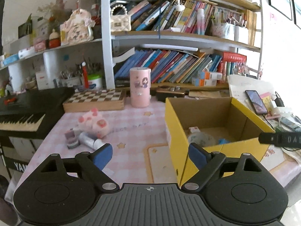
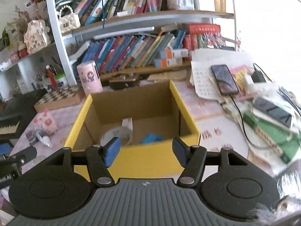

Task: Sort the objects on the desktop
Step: 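Withdraw both open tools from the yellow box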

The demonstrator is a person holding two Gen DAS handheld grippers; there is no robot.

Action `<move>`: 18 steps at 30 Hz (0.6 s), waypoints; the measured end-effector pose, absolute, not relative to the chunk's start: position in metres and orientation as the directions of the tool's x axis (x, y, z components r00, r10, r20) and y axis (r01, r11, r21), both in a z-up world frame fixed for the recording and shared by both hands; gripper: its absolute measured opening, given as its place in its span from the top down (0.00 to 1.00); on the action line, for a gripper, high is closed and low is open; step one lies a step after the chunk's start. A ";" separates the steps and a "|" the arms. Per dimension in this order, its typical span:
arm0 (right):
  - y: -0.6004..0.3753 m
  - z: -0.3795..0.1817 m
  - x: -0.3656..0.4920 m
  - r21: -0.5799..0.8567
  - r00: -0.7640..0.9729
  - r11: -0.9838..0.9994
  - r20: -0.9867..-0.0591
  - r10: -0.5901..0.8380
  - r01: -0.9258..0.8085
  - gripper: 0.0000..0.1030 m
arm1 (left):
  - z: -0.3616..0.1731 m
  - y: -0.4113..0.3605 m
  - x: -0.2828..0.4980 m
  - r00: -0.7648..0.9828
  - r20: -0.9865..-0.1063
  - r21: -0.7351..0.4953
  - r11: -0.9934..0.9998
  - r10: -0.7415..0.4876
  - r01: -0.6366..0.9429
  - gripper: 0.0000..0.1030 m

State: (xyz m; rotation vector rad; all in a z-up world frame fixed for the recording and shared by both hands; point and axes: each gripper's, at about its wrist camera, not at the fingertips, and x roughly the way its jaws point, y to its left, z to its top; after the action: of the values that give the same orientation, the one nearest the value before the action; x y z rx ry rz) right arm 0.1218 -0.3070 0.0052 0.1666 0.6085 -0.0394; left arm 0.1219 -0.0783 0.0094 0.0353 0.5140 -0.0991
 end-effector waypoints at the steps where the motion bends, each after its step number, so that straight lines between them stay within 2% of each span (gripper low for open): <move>1: -0.302 0.003 0.118 0.139 0.817 0.986 -0.577 0.004 0.093 0.40 | 0.009 -0.073 0.118 0.865 -0.493 0.006 0.994 -0.089 0.106 0.12; 8: -0.258 -0.013 0.087 0.113 0.779 0.985 -0.626 -0.029 0.128 0.37 | 0.000 -0.049 0.092 0.862 -0.501 0.059 0.990 -0.079 0.125 0.11; 18: -0.190 -0.027 0.061 0.107 0.738 0.993 -0.673 0.043 0.040 0.30 | -0.007 -0.018 0.063 0.828 -0.553 0.087 0.983 -0.089 0.163 0.06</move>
State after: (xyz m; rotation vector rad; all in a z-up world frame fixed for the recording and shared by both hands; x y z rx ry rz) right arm 0.0608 -0.1900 -0.0266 0.1173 0.7408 0.0015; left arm 0.0631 -0.0179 -0.0072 0.1324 0.5795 -0.1344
